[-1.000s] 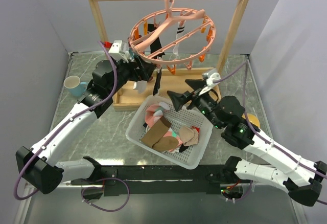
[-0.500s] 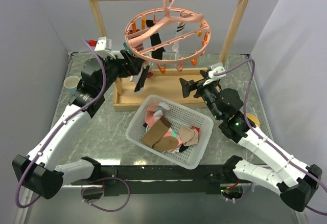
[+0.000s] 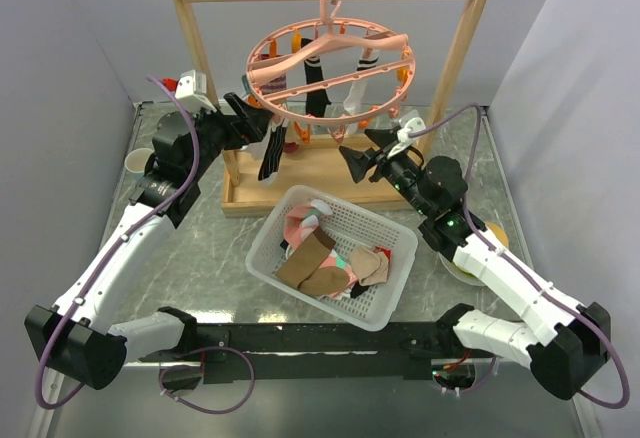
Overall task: Clip the socks to the hanger
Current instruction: Open the clamp at the hanger.
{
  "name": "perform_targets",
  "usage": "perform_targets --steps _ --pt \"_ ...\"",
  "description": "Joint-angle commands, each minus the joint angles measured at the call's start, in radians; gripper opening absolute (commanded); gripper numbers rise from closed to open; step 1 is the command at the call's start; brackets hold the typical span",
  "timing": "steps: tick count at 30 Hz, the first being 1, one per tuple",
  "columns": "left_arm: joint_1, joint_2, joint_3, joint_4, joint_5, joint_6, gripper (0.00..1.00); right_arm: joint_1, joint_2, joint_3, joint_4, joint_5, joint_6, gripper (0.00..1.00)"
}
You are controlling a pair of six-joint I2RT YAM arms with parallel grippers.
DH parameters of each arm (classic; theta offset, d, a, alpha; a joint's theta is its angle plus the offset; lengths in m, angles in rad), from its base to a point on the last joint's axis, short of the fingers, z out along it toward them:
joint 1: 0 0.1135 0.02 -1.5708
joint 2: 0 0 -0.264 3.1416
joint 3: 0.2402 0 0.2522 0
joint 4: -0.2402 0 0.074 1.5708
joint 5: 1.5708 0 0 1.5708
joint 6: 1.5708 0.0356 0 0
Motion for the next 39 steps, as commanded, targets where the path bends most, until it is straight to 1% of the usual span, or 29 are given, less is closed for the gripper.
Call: perform_targets --steps 1,5,12,15,16,18,19,22,26,31,32,34,35,38,39 --pt "0.007 -0.01 0.041 0.011 -0.017 -0.02 0.99 -0.032 0.022 0.08 0.084 -0.16 0.055 0.74" --pt "0.007 -0.014 0.034 0.015 -0.017 -0.019 0.99 -0.067 0.045 0.092 0.121 -0.243 0.1 0.7" --pt "0.008 -0.028 0.02 0.018 -0.002 -0.014 1.0 -0.087 0.102 0.137 0.158 -0.298 0.133 0.65" --pt "0.008 -0.036 0.017 0.02 0.006 -0.005 0.99 -0.096 0.125 0.152 0.159 -0.331 0.149 0.55" --pt "0.008 -0.039 0.015 0.018 0.006 0.0 0.99 -0.098 0.128 0.154 0.161 -0.338 0.158 0.5" --pt "0.008 -0.051 0.011 0.017 0.013 0.006 0.99 -0.099 0.136 0.152 0.17 -0.357 0.164 0.45" --pt "0.008 -0.059 0.006 0.02 0.015 0.007 0.99 -0.1 0.136 0.152 0.172 -0.36 0.169 0.4" --pt "0.016 -0.088 -0.015 0.025 0.045 0.013 1.0 -0.101 0.133 0.141 0.162 -0.369 0.167 0.35" --pt "0.03 -0.137 -0.055 0.028 0.093 0.03 0.99 -0.104 0.125 0.131 0.155 -0.374 0.17 0.33" --pt "0.073 -0.221 -0.1 0.028 0.147 0.063 0.99 -0.101 0.121 0.126 0.172 -0.383 0.186 0.26" --pt "0.08 -0.237 -0.118 0.028 0.189 0.07 0.99 -0.103 0.118 0.126 0.172 -0.378 0.186 0.25" --pt "0.099 -0.277 -0.129 0.057 0.231 0.102 0.99 -0.103 0.112 0.117 0.176 -0.375 0.187 0.23" --pt "0.105 -0.289 -0.135 0.06 0.303 0.109 1.0 -0.101 0.11 0.112 0.179 -0.371 0.189 0.22" --pt "0.116 -0.324 -0.138 0.098 0.459 0.113 0.99 -0.098 0.102 0.086 0.191 -0.36 0.204 0.2" --pt "0.116 -0.321 -0.141 0.133 0.577 0.063 0.99 -0.099 0.104 0.077 0.195 -0.355 0.212 0.19"
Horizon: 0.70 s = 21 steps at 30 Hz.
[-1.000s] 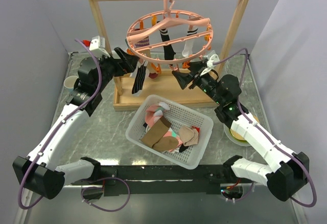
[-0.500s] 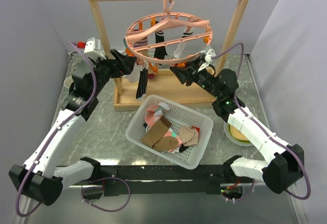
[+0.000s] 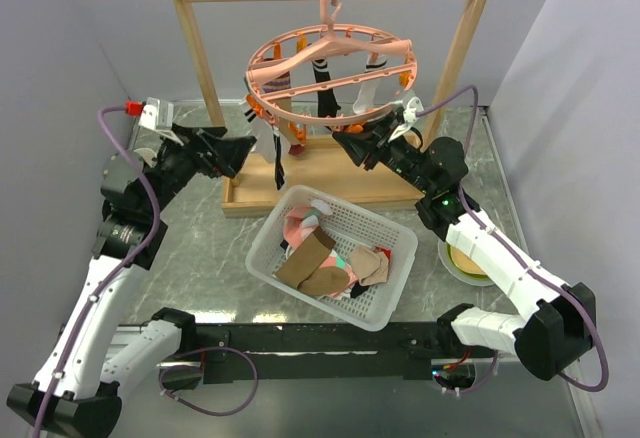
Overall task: Clip the socks to the hanger
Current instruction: Open the clamp at the hanger.
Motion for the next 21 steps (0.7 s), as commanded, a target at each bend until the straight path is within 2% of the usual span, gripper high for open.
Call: perform_targets --steps 1,3,5,12,17,21 --pt "0.004 -0.027 -0.002 0.134 0.348 -0.058 0.99 0.0 -0.036 -0.027 0.068 0.003 0.03 0.19" --pt "-0.028 0.011 0.007 0.151 0.384 -0.137 0.99 0.004 -0.033 -0.027 0.066 0.014 0.03 0.18" --pt "-0.063 0.045 0.042 0.145 0.375 -0.137 0.99 0.013 -0.03 -0.021 0.049 0.023 0.025 0.18" --pt "-0.256 0.217 0.165 0.125 0.231 -0.045 1.0 0.051 -0.021 0.013 0.011 0.078 0.017 0.16" --pt "-0.338 0.266 0.2 0.165 0.098 0.001 0.99 0.097 0.004 0.049 -0.037 0.135 0.007 0.15" --pt "-0.352 0.283 0.211 0.172 0.051 -0.01 0.99 0.126 0.034 0.075 -0.063 0.166 0.017 0.14"
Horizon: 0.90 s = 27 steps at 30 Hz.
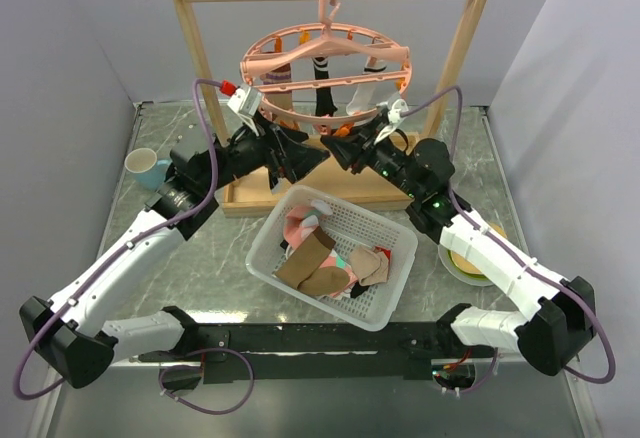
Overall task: Clip the socks to the hanger
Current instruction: Open the clamp at the hanger.
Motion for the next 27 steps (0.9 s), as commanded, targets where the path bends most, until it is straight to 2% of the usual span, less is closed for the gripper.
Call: perform_targets --steps 1,5,11,27 --pt "-0.017 0.0 0.06 0.072 -0.106 0.023 0.99 0.033 0.031 0.067 -0.018 0.052 0.009 0.14" --pt "-0.022 0.022 0.061 0.098 -0.167 0.06 0.99 0.044 0.052 0.079 -0.032 0.059 0.011 0.13" --pt "-0.028 0.051 0.051 0.122 -0.216 0.128 0.93 0.047 0.07 0.099 -0.042 0.053 0.017 0.13" --pt "-0.034 0.097 0.078 0.113 -0.266 0.145 0.71 0.047 0.078 0.093 -0.035 0.038 0.034 0.11"
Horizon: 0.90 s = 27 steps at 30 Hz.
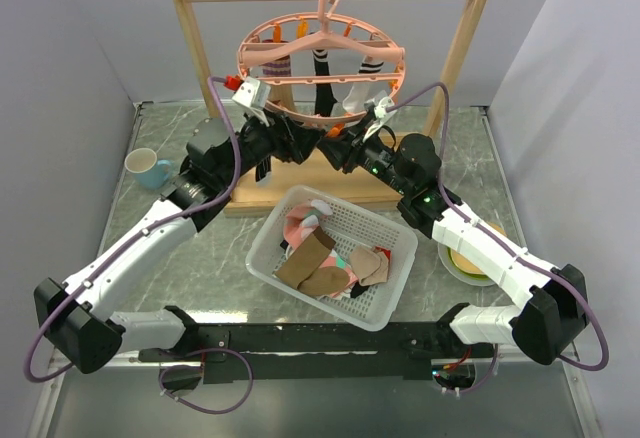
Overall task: Clip the socks to the hanger
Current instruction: Open the clamp at the hanger.
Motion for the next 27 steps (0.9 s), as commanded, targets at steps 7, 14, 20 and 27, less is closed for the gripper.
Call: perform_targets --steps 7,14,20,27 --pt "-0.02 0.05 0.084 0.071 -0.034 -0.002 0.69 0.01 0.005 0.036 0.024 -0.015 0.014 0.1" --pt "-0.022 0.053 0.108 0.057 -0.054 -0.017 0.69 0.011 0.006 0.034 0.021 -0.017 0.01 0.09" --pt "-0.023 0.052 0.11 0.046 -0.086 -0.026 0.57 0.013 0.0 0.024 0.021 -0.014 0.01 0.09" --pt "-0.023 0.044 0.094 0.038 -0.089 -0.046 0.31 0.013 0.006 0.027 0.013 -0.017 0.016 0.13"
